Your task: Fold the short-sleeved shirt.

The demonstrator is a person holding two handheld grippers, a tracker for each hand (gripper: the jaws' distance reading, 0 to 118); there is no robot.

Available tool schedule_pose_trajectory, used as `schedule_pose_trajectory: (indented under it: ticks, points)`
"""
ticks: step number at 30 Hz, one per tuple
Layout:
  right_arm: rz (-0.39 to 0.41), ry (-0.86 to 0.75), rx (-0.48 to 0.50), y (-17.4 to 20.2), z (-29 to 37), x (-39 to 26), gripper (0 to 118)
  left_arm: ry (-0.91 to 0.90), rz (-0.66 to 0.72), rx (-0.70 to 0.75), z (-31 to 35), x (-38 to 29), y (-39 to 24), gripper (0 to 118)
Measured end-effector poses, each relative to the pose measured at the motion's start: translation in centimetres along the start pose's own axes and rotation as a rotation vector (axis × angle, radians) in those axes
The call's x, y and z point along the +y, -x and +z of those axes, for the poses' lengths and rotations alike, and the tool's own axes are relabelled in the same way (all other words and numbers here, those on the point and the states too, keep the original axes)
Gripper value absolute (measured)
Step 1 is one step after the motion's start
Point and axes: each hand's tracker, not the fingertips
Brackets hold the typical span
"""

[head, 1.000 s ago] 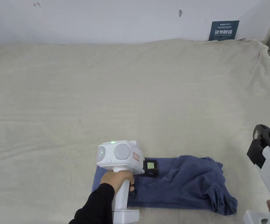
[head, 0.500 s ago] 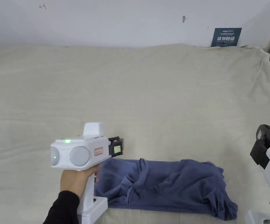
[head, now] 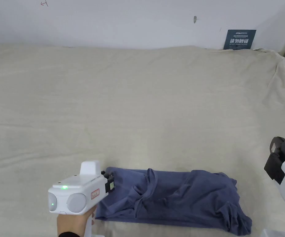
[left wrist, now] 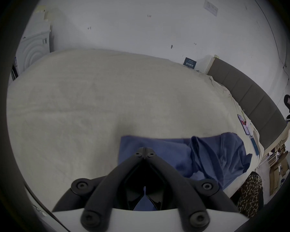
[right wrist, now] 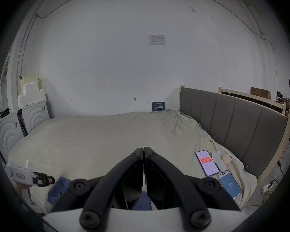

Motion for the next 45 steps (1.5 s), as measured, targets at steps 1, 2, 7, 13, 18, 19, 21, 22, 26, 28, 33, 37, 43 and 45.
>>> schedule_pose_trajectory:
  ticks: [1, 2, 7, 13, 18, 19, 21, 22, 26, 28, 33, 37, 43, 45]
  points:
    - [0.002, 0.002, -0.002, -0.1, 0.0, 0.0, 0, 0.017, 0.000, -0.007, -0.6, -0.4, -0.3, 0]
    - [0.002, 0.004, -0.004, -0.1, 0.0, -0.1, 0, 0.034, 0.000, -0.011, -1.0, -0.8, -0.5, 0]
    - [0.006, 0.011, -0.016, -0.7, 0.0, -0.2, 0, 0.105, -0.043, -0.051, -2.8, -3.0, -2.5, 0]
    - [0.002, 0.021, -0.021, -1.1, -0.1, -0.4, 0, 0.110, -0.089, -0.094, -2.9, -3.6, -5.8, 0]
    - [-0.005, 0.022, -0.022, -1.3, 0.0, -0.5, 0, 0.134, -0.122, -0.151, -3.4, -4.2, -9.0, 0]
    - [-0.004, 0.022, -0.022, -1.4, 0.1, -0.5, 0, 0.130, -0.144, -0.140, -3.5, -4.4, -9.8, 0]
    - [-0.004, 0.021, -0.026, -1.7, 0.1, -0.6, 0, 0.137, -0.147, -0.169, -3.7, -4.5, -10.8, 0]
    - [-0.005, 0.021, -0.026, -1.8, 0.2, -0.6, 0, 0.137, -0.143, -0.173, -3.7, -4.6, -11.3, 0]
    - [-0.006, 0.021, -0.035, -2.3, 0.3, -0.6, 0, 0.133, -0.153, -0.176, -4.1, -4.4, -12.4, 0]
    - [-0.006, 0.019, -0.039, -2.4, 0.4, -0.6, 0, 0.135, -0.143, -0.180, -4.1, -4.2, -12.3, 0]
    - [-0.008, 0.018, -0.039, -2.3, 0.6, -0.6, 0, 0.145, -0.142, -0.191, -3.5, -3.4, -11.7, 0]
    - [-0.008, 0.017, -0.031, -2.2, 0.5, -0.5, 0, 0.133, -0.114, -0.246, -1.4, -0.8, -10.6, 0]
    - [-0.005, 0.008, -0.016, -1.1, 0.5, 0.1, 0, 0.161, -0.063, -0.356, 2.2, 4.0, -6.1, 0]
    - [-0.003, 0.007, -0.011, -0.3, 0.7, 0.4, 0, 0.169, -0.039, -0.375, 3.1, 5.0, -4.4, 0]
